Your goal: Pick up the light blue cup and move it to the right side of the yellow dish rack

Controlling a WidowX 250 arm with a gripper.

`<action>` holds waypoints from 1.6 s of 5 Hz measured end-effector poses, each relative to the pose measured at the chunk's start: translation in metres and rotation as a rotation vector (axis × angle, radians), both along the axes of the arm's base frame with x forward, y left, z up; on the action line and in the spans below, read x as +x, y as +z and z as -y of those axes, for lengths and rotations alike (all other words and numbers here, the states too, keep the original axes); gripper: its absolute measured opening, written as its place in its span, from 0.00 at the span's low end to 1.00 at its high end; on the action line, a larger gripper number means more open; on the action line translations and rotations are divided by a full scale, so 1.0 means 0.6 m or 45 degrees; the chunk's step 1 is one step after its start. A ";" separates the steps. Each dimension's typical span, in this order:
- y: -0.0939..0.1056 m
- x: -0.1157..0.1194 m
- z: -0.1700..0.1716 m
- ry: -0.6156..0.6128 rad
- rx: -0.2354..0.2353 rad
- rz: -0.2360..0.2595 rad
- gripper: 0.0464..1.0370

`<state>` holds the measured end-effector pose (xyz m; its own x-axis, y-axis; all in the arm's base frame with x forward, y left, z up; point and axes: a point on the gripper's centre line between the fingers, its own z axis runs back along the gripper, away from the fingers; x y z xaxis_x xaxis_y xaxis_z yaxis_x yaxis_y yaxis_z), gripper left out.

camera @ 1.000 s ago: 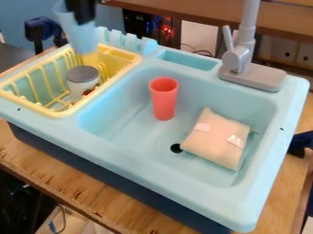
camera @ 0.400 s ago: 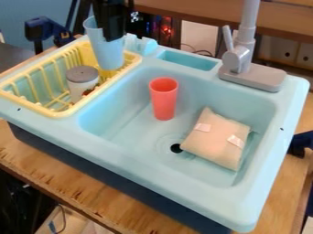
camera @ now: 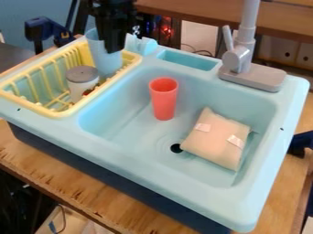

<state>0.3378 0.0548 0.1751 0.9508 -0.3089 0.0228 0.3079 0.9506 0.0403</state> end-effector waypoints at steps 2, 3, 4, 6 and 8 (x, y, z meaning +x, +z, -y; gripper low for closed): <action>-0.018 0.012 -0.007 0.012 -0.003 -0.045 0.06; -0.019 0.010 -0.007 0.008 -0.028 -0.055 0.24; -0.019 0.011 -0.005 0.015 -0.042 -0.053 0.52; 0.038 -0.009 -0.018 0.070 -0.156 0.106 0.97; 0.078 -0.055 -0.031 0.183 -0.119 0.115 0.96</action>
